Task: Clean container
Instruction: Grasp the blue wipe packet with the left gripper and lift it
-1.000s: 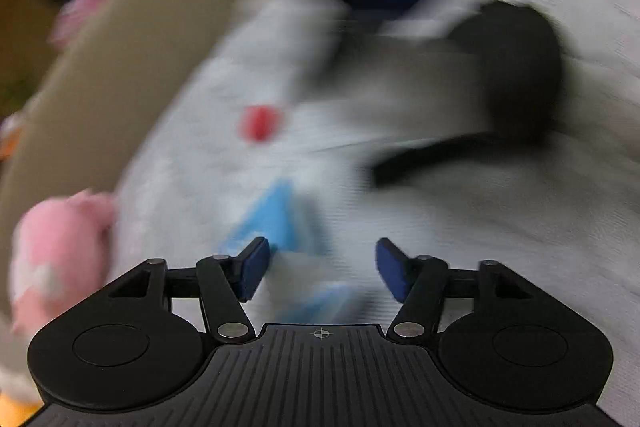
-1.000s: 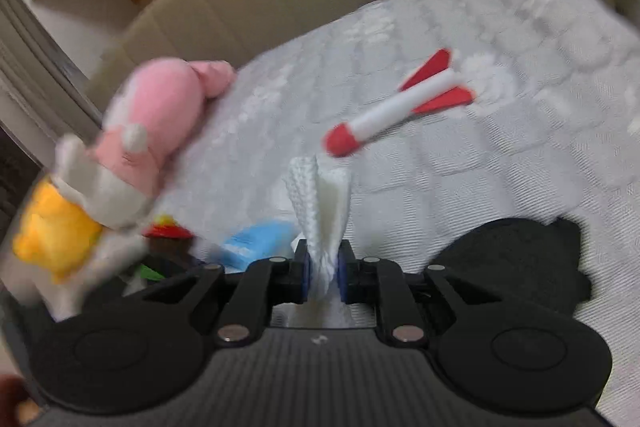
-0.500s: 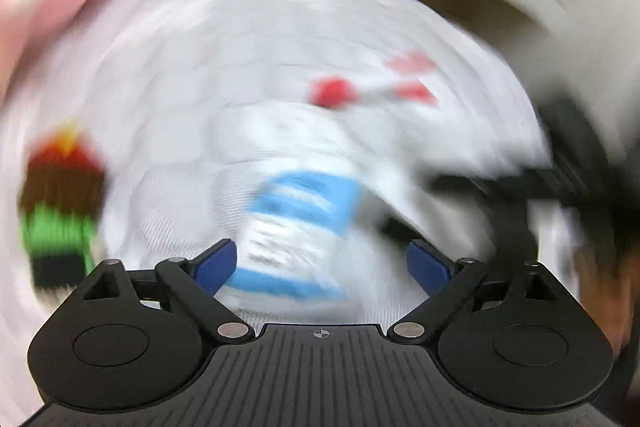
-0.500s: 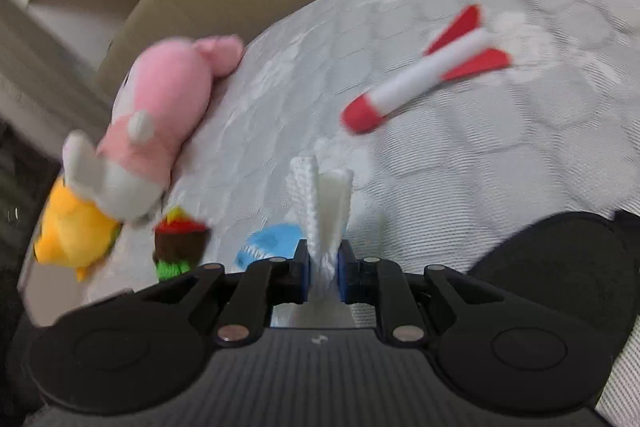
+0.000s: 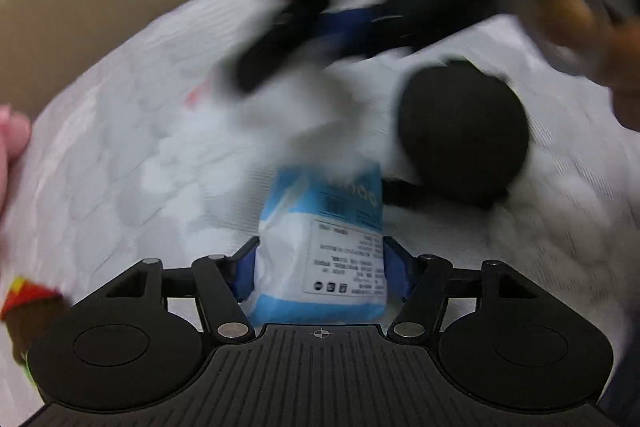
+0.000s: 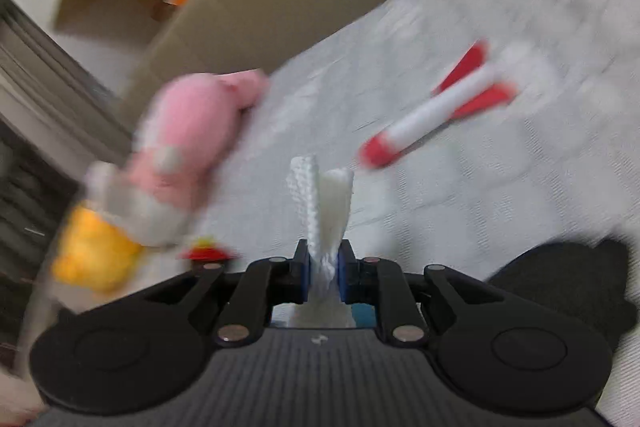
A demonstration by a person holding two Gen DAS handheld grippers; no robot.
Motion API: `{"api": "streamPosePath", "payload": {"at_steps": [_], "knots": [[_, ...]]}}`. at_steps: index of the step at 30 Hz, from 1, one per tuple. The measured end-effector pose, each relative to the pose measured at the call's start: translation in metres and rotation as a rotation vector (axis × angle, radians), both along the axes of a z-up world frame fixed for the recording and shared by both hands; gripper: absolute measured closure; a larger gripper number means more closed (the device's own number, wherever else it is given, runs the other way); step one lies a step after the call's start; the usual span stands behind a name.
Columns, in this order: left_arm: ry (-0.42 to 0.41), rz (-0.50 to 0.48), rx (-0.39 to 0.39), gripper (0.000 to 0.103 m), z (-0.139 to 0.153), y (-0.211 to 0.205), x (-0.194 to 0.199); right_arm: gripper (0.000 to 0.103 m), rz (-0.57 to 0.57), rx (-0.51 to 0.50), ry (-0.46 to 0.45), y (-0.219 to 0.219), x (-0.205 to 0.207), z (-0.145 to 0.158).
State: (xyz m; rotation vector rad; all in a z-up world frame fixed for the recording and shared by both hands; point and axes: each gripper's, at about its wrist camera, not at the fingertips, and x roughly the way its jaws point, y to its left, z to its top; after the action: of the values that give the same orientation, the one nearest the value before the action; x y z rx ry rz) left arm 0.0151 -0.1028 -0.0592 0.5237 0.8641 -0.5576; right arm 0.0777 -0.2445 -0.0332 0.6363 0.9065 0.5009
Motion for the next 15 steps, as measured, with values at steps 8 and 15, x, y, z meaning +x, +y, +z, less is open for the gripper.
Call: {"api": "streamPosePath", "payload": {"at_steps": [8, 15], "knots": [[0.054, 0.038, -0.022, 0.029, -0.001, 0.003, 0.009, 0.092, 0.036, -0.161, 0.108, 0.013, -0.010, -0.013], [0.221, 0.100, -0.201, 0.017, 0.010, 0.028, 0.017, 0.091, -0.059, -0.238, 0.089, -0.002, -0.032, 0.002]]}}
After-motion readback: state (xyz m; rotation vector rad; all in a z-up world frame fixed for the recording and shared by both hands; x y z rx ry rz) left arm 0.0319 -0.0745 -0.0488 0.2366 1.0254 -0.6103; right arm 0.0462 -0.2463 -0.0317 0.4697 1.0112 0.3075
